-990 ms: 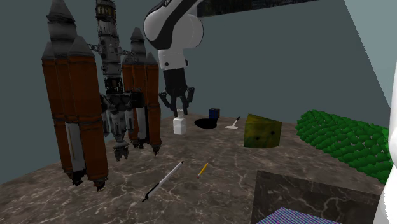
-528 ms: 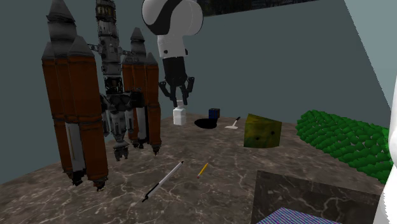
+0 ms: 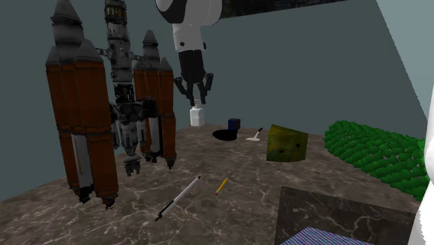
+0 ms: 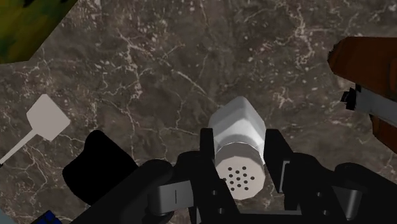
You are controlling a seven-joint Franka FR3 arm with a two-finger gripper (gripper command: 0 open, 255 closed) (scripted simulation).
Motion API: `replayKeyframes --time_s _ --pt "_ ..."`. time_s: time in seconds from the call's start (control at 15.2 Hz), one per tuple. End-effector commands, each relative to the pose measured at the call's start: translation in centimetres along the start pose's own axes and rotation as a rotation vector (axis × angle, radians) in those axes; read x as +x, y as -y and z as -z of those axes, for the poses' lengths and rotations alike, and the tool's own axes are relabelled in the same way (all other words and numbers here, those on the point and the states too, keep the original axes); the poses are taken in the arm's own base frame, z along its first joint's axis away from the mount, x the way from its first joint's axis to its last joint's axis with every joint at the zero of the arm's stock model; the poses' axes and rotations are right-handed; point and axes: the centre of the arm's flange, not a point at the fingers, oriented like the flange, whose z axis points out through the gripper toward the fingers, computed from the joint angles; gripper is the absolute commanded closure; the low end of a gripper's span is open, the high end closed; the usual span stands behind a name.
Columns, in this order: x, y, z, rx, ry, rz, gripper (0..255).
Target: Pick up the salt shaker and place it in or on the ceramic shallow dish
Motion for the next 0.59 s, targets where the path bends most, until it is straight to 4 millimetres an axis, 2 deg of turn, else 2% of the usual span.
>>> replayKeyframes --time_s 0.0,0.53 --pt "1.0 -1.7 0.3 0.0 0.0 0.0 255" --pt "6.7 -10.5 1.1 0.0 0.0 0.0 255"
